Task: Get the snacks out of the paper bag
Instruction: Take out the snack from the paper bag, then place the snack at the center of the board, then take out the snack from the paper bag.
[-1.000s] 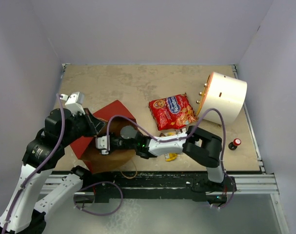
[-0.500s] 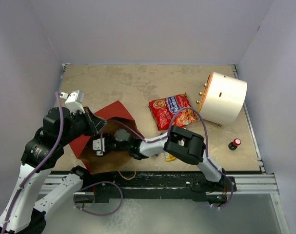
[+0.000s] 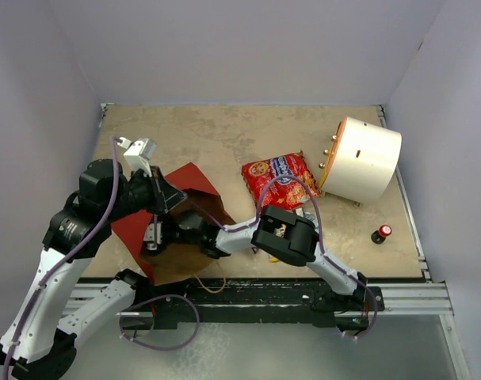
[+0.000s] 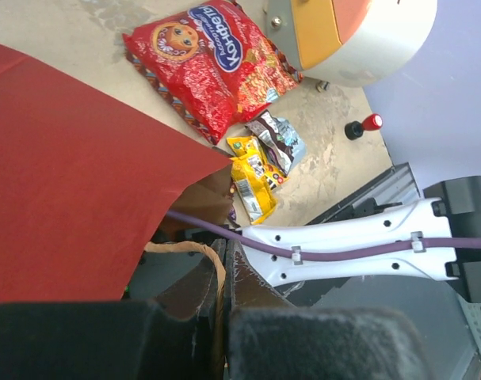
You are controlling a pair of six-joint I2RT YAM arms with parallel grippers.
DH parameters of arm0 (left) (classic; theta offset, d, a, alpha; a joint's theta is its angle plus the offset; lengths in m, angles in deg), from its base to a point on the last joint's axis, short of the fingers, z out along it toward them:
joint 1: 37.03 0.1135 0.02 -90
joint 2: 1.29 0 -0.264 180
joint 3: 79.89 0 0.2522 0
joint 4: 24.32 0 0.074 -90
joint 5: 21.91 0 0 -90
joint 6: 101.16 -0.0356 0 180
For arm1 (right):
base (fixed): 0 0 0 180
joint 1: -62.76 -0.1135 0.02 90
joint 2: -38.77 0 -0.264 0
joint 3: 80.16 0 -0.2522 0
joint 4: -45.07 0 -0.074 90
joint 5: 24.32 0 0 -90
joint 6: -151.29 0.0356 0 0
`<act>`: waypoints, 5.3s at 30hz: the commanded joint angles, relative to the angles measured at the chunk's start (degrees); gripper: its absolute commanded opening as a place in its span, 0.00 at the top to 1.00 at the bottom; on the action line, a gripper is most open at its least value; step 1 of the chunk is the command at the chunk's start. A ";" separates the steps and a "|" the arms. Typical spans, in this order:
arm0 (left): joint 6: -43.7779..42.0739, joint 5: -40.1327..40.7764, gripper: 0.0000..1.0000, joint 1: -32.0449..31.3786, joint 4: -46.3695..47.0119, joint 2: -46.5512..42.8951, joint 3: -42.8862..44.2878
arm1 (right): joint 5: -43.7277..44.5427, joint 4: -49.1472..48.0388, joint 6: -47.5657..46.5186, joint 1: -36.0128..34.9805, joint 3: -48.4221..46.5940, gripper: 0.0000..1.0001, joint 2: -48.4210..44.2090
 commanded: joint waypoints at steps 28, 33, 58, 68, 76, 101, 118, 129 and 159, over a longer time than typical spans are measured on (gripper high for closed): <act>-3.13 3.59 1.00 0.01 3.05 -3.22 1.19 | 6.16 4.16 1.73 2.46 -0.13 0.96 -4.14; -1.64 5.65 1.00 0.01 4.74 -3.93 -0.32 | 5.64 5.21 1.27 2.60 6.26 1.00 -9.78; -5.45 10.04 1.00 0.01 14.14 1.03 -4.46 | 7.64 33.55 -0.52 2.58 31.89 1.00 -57.73; -4.54 17.01 1.00 0.01 10.43 3.12 -3.35 | 31.07 45.36 -5.82 3.96 30.67 1.00 -76.44; -3.87 19.64 1.00 0.01 6.74 4.42 -1.88 | 50.67 44.00 30.49 18.81 27.35 1.00 -76.26; -3.75 17.49 1.00 0.01 8.87 2.99 4.43 | 37.48 71.47 79.30 27.33 41.19 0.85 -65.74; -1.14 17.37 1.00 0.01 7.56 1.27 3.20 | 27.74 59.02 49.68 27.49 38.09 0.14 -80.86; -1.14 17.19 1.00 -0.03 6.74 1.44 3.16 | -5.75 28.62 23.46 20.41 29.75 0.13 -71.27; -3.43 14.26 1.00 0.00 8.07 4.44 8.87 | 3.75 22.10 1.69 1.10 4.36 0.40 -21.11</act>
